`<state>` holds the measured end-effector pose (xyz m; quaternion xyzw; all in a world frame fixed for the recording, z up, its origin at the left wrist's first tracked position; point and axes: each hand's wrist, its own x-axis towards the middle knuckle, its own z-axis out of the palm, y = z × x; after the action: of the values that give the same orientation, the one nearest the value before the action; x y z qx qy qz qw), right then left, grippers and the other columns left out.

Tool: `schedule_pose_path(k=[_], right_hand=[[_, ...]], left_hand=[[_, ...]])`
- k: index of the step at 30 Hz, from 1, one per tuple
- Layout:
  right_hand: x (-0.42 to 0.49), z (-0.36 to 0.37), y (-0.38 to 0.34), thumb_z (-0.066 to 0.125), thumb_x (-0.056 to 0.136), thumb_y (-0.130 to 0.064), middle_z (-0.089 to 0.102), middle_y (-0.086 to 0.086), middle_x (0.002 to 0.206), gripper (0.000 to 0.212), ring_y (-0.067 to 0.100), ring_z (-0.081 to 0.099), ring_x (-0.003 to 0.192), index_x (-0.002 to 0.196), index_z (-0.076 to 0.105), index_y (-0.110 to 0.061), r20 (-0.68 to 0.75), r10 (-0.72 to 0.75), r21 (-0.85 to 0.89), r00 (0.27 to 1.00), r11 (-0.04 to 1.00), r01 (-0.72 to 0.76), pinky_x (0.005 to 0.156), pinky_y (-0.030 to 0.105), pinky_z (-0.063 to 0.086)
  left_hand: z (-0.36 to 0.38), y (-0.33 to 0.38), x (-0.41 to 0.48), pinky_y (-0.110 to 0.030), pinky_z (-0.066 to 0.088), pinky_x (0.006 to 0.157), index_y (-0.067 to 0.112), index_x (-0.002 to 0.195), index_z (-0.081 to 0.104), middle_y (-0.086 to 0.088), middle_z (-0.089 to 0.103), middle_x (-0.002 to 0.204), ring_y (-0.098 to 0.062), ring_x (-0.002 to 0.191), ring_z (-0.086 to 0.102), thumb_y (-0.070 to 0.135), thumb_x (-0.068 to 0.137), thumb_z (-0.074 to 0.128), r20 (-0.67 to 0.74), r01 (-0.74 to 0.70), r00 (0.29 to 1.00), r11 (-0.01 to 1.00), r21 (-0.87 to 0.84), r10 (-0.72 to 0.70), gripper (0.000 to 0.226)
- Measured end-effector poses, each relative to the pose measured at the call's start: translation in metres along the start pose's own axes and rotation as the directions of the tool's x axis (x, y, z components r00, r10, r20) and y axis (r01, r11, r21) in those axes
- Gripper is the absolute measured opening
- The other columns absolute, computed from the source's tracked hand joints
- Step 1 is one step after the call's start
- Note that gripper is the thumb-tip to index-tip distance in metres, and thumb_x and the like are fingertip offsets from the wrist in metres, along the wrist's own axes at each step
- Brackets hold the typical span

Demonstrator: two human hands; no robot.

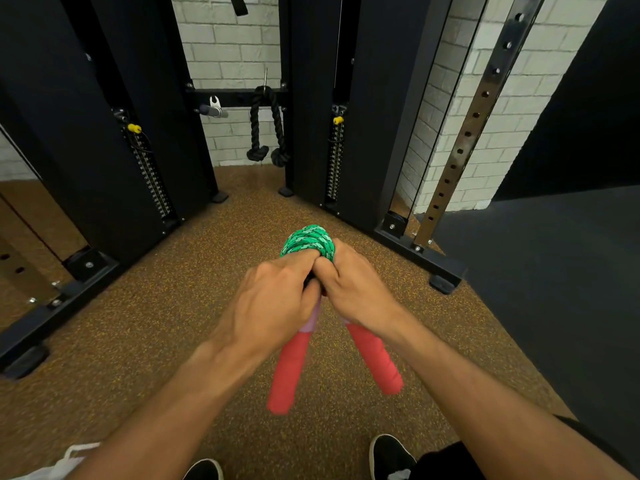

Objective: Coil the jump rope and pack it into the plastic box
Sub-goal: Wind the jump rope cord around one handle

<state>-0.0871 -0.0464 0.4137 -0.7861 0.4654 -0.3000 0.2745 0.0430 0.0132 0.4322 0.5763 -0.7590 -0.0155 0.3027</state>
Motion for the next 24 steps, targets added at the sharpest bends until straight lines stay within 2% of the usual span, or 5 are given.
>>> schedule_pose_path(k=[6, 10, 12, 15, 24], right_hand=[[0.000, -0.021, 0.004, 0.048, 0.095, -0.027, 0.050, 0.005, 0.072, 0.026, 0.016, 0.045, 0.061, 0.086, 0.055, -0.004, 0.099, 0.262, 0.374, 0.960, 0.884, -0.279, 0.051, 0.032, 0.037], [-0.006, -0.024, -0.004, 0.048, 0.095, -0.022, 0.057, 0.013, 0.081, 0.033, 0.023, 0.047, 0.067, 0.099, 0.058, 0.010, 0.227, 0.232, 0.500, 0.946, 0.805, -0.317, 0.056, 0.033, 0.038], [-0.009, -0.023, -0.007, 0.048, 0.097, -0.014, 0.061, 0.006, 0.075, 0.020, 0.014, 0.051, 0.059, 0.089, 0.062, -0.002, 0.270, 0.223, 0.580, 0.937, 0.739, -0.343, 0.053, 0.025, 0.041], [-0.013, -0.022, -0.010, 0.051, 0.094, -0.011, 0.059, -0.004, 0.060, 0.020, 0.007, 0.049, 0.050, 0.077, 0.059, -0.014, 0.294, 0.255, 0.630, 0.921, 0.673, -0.388, 0.047, 0.020, 0.039], [-0.012, 0.005, -0.012, 0.046, 0.097, -0.002, 0.066, -0.005, 0.062, 0.021, 0.005, 0.060, 0.057, 0.085, 0.063, -0.009, 0.156, 0.315, 0.799, 0.936, 0.517, -0.307, 0.050, 0.018, 0.047]], left_hand=[[-0.002, -0.011, 0.002, -0.034, 0.058, 0.066, 0.028, 0.111, 0.060, 0.012, 0.067, 0.106, -0.003, 0.088, 0.066, 0.055, 0.081, 0.070, -0.249, 0.018, 0.968, 0.997, -0.069, -0.035, 0.042], [0.007, -0.019, 0.011, -0.036, 0.051, 0.091, 0.036, 0.147, 0.030, 0.005, 0.053, 0.138, -0.008, 0.116, 0.058, 0.077, 0.064, 0.066, 0.171, 0.446, 0.878, 0.630, -0.636, -0.448, 0.100], [0.015, -0.019, 0.011, -0.032, 0.055, 0.082, 0.028, 0.142, 0.043, -0.001, 0.061, 0.133, -0.014, 0.111, 0.064, 0.069, 0.077, 0.064, 0.333, 0.524, 0.832, 0.428, -0.737, -0.444, 0.080], [0.020, -0.009, 0.012, -0.029, 0.056, 0.074, 0.018, 0.119, 0.062, -0.004, 0.071, 0.113, -0.016, 0.100, 0.069, 0.045, 0.098, 0.048, 0.331, 0.519, 0.825, 0.379, -0.766, -0.459, 0.036], [0.015, -0.004, 0.000, -0.030, 0.055, 0.065, 0.019, 0.123, 0.055, 0.001, 0.073, 0.103, -0.009, 0.076, 0.070, 0.056, 0.083, 0.064, 0.443, 0.597, 0.726, 0.163, -0.785, -0.526, 0.055]])
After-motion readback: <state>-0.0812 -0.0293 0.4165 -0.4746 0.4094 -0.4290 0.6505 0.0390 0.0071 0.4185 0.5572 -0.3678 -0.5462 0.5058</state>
